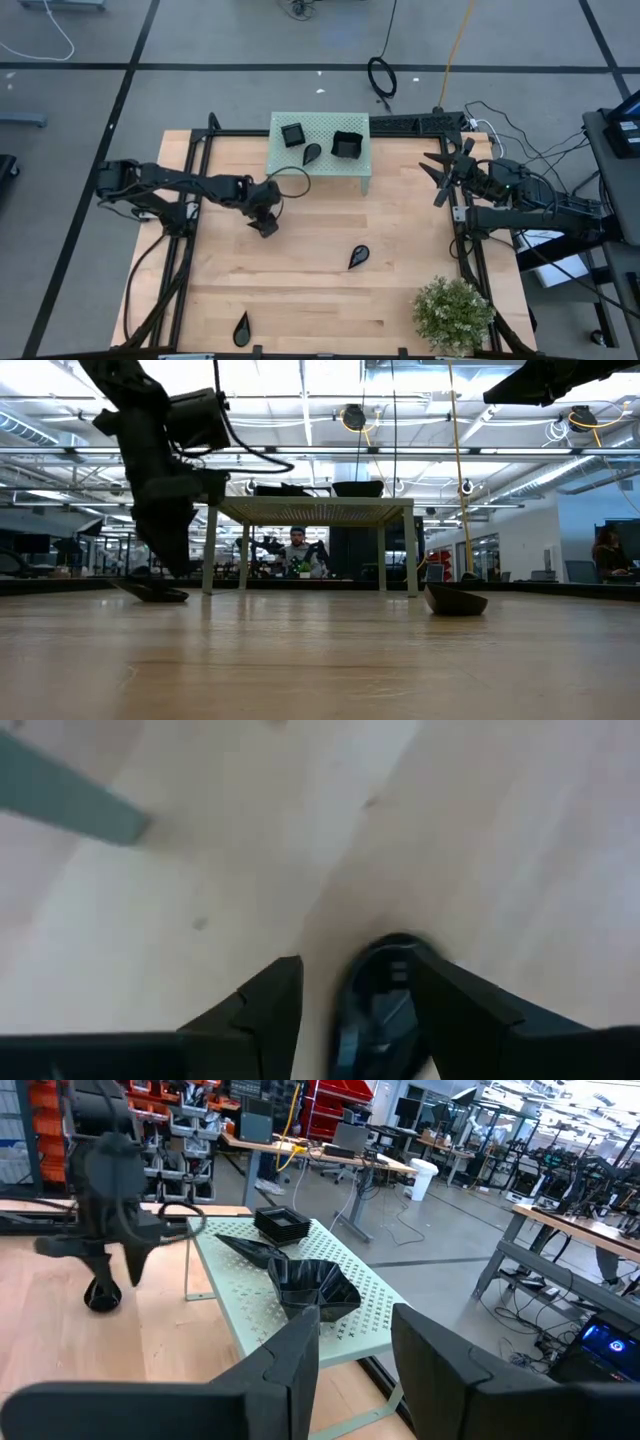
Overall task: Pick & Place Mini shaped plates
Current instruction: Move the black drop shaped plate near the shelf, then stack the black drop shaped plate on top of the other black drop shaped plate on the shelf
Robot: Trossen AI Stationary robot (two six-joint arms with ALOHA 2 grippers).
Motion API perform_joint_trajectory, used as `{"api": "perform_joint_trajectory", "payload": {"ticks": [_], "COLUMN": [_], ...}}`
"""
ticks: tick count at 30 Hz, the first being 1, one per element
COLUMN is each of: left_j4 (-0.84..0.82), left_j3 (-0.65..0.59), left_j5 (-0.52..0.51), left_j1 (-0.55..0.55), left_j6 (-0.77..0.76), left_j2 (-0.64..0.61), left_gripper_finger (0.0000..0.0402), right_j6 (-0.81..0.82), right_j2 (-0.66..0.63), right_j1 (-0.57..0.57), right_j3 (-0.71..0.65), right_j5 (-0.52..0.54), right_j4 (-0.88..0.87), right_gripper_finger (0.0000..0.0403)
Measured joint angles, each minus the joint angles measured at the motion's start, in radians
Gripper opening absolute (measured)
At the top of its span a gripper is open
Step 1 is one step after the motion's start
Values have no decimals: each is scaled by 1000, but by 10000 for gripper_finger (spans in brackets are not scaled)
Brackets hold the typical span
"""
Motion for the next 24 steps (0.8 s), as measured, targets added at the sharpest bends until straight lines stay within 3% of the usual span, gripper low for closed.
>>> {"api": "perform_joint_trajectory", "payload": {"ticks": [10,24], "left_j4": [-59,-47], "left_j3": [0,4], "left_j5": [126,139], "left_j1": [101,105], "left_j6": [290,335], "left_j2": [32,123], "left_gripper_finger": [186,183], "right_j6": [0,0], "right_j2": [0,0], "right_j1": [0,0], "right_j3": [0,0], "right_j5": [0,0], "right_j4": [0,0], "right_gripper_finger": [116,116]}}
